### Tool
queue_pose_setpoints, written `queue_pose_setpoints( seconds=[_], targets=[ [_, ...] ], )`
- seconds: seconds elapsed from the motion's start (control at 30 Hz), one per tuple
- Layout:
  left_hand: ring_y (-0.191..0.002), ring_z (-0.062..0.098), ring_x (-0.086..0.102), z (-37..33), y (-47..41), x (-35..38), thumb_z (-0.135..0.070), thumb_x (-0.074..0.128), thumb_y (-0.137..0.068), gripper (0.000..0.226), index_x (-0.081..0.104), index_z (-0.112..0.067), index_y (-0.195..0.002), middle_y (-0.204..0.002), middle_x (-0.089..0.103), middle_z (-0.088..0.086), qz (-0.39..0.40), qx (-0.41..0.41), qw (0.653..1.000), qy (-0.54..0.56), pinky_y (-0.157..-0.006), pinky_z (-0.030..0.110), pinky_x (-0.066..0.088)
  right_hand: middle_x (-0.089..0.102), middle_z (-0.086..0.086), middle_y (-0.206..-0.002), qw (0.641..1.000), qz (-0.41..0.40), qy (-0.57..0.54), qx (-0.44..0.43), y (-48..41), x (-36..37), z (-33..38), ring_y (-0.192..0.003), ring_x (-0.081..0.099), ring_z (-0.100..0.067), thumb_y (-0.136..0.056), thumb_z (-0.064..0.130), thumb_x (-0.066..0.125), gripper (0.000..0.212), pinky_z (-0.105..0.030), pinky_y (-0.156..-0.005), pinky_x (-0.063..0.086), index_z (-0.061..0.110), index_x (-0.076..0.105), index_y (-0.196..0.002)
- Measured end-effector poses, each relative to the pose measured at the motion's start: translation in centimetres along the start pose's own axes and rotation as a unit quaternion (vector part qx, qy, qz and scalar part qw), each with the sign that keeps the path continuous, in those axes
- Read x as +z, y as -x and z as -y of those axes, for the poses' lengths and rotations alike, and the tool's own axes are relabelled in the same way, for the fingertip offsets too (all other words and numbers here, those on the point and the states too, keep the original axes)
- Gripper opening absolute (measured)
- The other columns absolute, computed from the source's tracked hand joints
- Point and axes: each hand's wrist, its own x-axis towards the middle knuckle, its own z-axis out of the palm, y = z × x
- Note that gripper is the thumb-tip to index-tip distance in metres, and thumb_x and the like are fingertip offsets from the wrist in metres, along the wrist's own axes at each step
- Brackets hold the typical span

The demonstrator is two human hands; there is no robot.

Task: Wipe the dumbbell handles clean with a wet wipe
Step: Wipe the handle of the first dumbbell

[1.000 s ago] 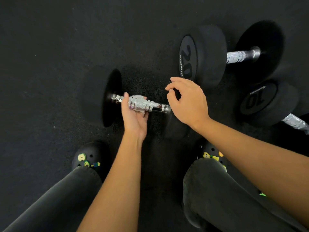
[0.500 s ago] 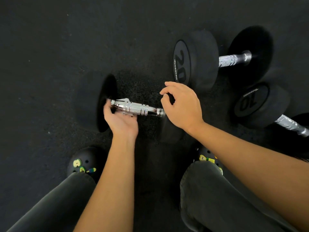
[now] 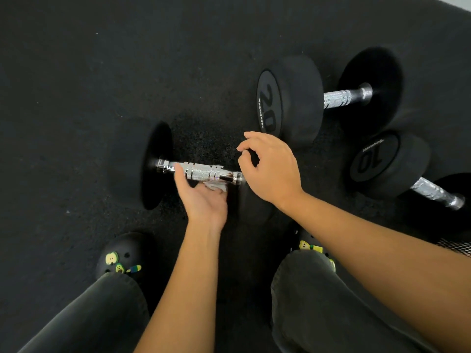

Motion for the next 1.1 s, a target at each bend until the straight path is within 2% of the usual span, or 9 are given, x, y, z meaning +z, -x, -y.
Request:
queue_pose_setpoints(
  seconds=[0.1, 0.2, 0.37, 0.5, 0.67, 0.83, 0.97, 1.1],
  targets=[
    [-0.095, 0.022, 0.056, -1.9, -1.1, 0.0, -0.061, 0.047, -0.083, 0.074, 0.05, -0.001, -0.126, -0.108, 0.059, 0.013, -0.025, 0.034, 0.997, 0.061, -0.089, 0.027, 0.045, 0.067, -0.002, -0.114, 1.0, 0.0, -0.004, 0.001, 0.0, 0.0, -0.1, -0.113, 0.057, -0.015, -0.084, 0.02, 0.051, 0.023, -0.031, -0.1, 0.037, 0.014, 0.071, -0.092],
    [-0.101, 0.023, 0.058, -2.1, -1.5, 0.0, -0.059, 0.047, -0.085, 0.062, 0.056, -0.005, -0.115, -0.1, 0.061, 0.01, -0.013, 0.046, 0.998, 0.04, -0.098, 0.032, 0.044, 0.067, -0.001, -0.113, 1.0, 0.007, 0.003, 0.001, -0.1, -0.1, -0.3, -0.113, 0.056, -0.013, -0.085, 0.02, 0.052, 0.022, -0.028, -0.1, 0.035, 0.014, 0.071, -0.093],
    [-0.118, 0.022, 0.055, -0.7, -1.0, -0.1, -0.059, 0.049, -0.085, 0.069, 0.051, -0.006, -0.129, -0.128, 0.057, 0.011, -0.02, 0.053, 0.998, -0.008, -0.104, 0.034, 0.04, 0.067, -0.004, -0.113, 1.0, 0.007, 0.005, 0.001, -0.2, -0.1, -0.2, -0.111, 0.057, -0.015, -0.083, 0.021, 0.051, 0.023, -0.03, -0.102, 0.036, 0.014, 0.071, -0.091],
    [-0.117, 0.022, 0.056, 0.6, -0.1, 0.3, -0.062, 0.048, -0.084, 0.069, 0.051, -0.011, -0.129, -0.13, 0.057, 0.01, -0.024, 0.037, 0.998, -0.052, -0.105, 0.033, 0.038, 0.065, -0.001, -0.118, 0.999, 0.026, 0.011, 0.014, -0.2, -0.2, -0.2, -0.115, 0.055, -0.014, -0.084, 0.026, 0.047, 0.028, -0.024, -0.105, 0.026, 0.017, 0.071, -0.096],
    [-0.123, 0.021, 0.049, 2.1, 1.4, 1.1, -0.061, 0.036, -0.089, 0.071, 0.045, -0.007, -0.135, -0.131, 0.054, 0.011, -0.046, 0.006, 0.995, -0.088, -0.1, 0.029, 0.034, 0.067, 0.0, -0.113, 1.0, 0.003, 0.012, 0.019, -0.2, 0.1, 0.1, -0.111, 0.058, -0.015, -0.081, 0.031, 0.04, 0.037, -0.027, -0.105, 0.031, 0.017, 0.072, -0.092],
    [-0.131, 0.024, 0.04, 1.2, 0.8, 1.5, -0.047, 0.028, -0.096, 0.063, 0.038, -0.002, -0.139, -0.138, 0.046, 0.017, -0.053, -0.006, 0.997, -0.058, -0.115, 0.034, 0.02, 0.067, 0.0, -0.113, 1.0, 0.008, 0.003, 0.02, -0.4, 0.0, 0.0, -0.111, 0.058, -0.014, -0.081, 0.031, 0.04, 0.037, -0.028, -0.104, 0.033, 0.017, 0.072, -0.092],
    [-0.134, 0.028, 0.037, 0.2, 0.3, 1.6, -0.051, 0.028, -0.094, 0.068, 0.033, -0.003, -0.142, -0.142, 0.041, 0.018, -0.073, -0.01, 0.997, 0.005, -0.116, 0.038, 0.019, 0.067, 0.0, -0.114, 1.0, 0.009, -0.007, 0.023, -0.4, 0.1, 0.0, -0.113, 0.057, -0.014, -0.081, 0.032, 0.04, 0.038, -0.027, -0.105, 0.031, 0.017, 0.072, -0.093],
    [-0.14, 0.029, 0.027, -1.3, -3.1, -0.2, -0.052, 0.022, -0.095, 0.068, 0.018, -0.011, -0.149, -0.152, 0.027, 0.013, -0.126, 0.029, 0.988, 0.08, -0.116, 0.04, 0.019, 0.066, 0.0, -0.116, 1.0, 0.017, -0.007, 0.024, -0.4, 0.0, -0.1, -0.114, 0.055, -0.013, -0.081, 0.032, 0.038, 0.039, -0.025, -0.106, 0.028, 0.017, 0.071, -0.095]
  ],
)
